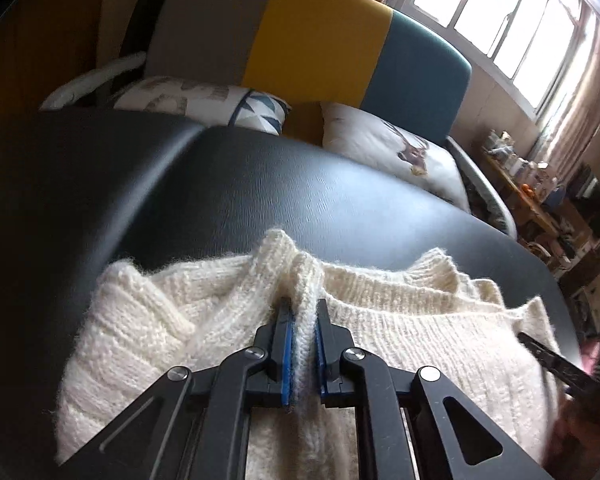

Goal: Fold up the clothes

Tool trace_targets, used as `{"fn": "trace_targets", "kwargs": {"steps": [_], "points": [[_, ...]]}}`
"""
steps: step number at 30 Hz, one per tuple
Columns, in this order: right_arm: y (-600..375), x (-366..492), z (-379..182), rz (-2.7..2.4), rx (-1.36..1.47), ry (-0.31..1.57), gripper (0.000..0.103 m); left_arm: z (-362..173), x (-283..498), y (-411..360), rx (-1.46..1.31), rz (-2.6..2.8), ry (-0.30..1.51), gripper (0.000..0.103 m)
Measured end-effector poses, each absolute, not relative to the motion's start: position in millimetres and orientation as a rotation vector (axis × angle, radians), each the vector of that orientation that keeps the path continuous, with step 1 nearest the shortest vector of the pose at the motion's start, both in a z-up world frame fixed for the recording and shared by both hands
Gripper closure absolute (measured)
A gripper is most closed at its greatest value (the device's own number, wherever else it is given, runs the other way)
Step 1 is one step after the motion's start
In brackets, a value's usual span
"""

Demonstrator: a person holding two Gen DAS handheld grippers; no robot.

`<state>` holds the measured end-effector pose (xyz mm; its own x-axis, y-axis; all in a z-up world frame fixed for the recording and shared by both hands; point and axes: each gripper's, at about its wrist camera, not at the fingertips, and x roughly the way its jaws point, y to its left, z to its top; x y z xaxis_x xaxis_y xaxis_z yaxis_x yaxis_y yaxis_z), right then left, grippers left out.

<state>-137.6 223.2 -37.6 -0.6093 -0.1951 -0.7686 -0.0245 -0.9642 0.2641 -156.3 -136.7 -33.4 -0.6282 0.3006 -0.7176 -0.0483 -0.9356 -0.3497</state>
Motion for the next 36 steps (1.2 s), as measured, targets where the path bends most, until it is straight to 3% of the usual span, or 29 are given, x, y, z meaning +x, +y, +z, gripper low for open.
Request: {"fn": "trace_targets", "kwargs": {"steps": [2, 4, 5, 6, 8, 12, 19, 24, 28, 33, 36], "points": [[220.8, -128.5, -34.1, -2.705, 1.378, -0.327, 0.098, -28.8, -142.7, -144.6, -1.251, 2.563, -0.514, 0.086], [215.9, -125.2, -25.7, -2.712, 1.42, -0.246, 0.089, -20.4, -133.3, -152.5, -1.25, 2.556, -0.513, 0.076], [210.9, -121.8, -16.0, -2.754, 1.423, -0.192, 0.082, -14.6, -128.9, -157.3, -1.24, 2.603, -0.483, 0.063], [202.8, -116.6, -3.2, -2.795, 1.383, -0.167, 0.082, -8.5, -125.4, -162.7, -1.217, 2.667, -0.454, 0.051], [181.9, -106.0, 22.9, -2.817, 1.261, -0.179, 0.079, -0.8, -122.9, -172.9, -1.172, 2.773, -0.429, 0.04], [115.4, -105.6, 32.6, -2.59, 1.274, -0.209, 0.074, 0.6, -133.1, -188.8, -1.186, 2.821, -0.499, 0.032], [18.1, -124.7, -5.4, -2.405, 1.511, -0.233, 0.073, -28.1, -155.0, -170.3, -1.309, 2.788, -0.307, 0.032], [-8.6, -119.4, -16.9, -2.477, 1.552, -0.047, 0.07, -31.8, -158.3, -175.7, -1.346, 2.788, -0.267, 0.074], [-15.6, -113.9, -20.4, -2.5, 1.518, 0.012, 0.071, -35.1, -154.2, -187.2, -1.32, 2.758, -0.336, 0.083], [-17.8, -114.3, -21.2, -2.521, 1.444, -0.01, 0.099, -38.7, -149.4, -203.2, -1.297, 2.724, -0.48, 0.083], [-15.6, -116.7, -12.2, -2.539, 1.395, -0.042, 0.1, -38.8, -152.4, -200.6, -1.297, 2.727, -0.465, 0.082]]}}
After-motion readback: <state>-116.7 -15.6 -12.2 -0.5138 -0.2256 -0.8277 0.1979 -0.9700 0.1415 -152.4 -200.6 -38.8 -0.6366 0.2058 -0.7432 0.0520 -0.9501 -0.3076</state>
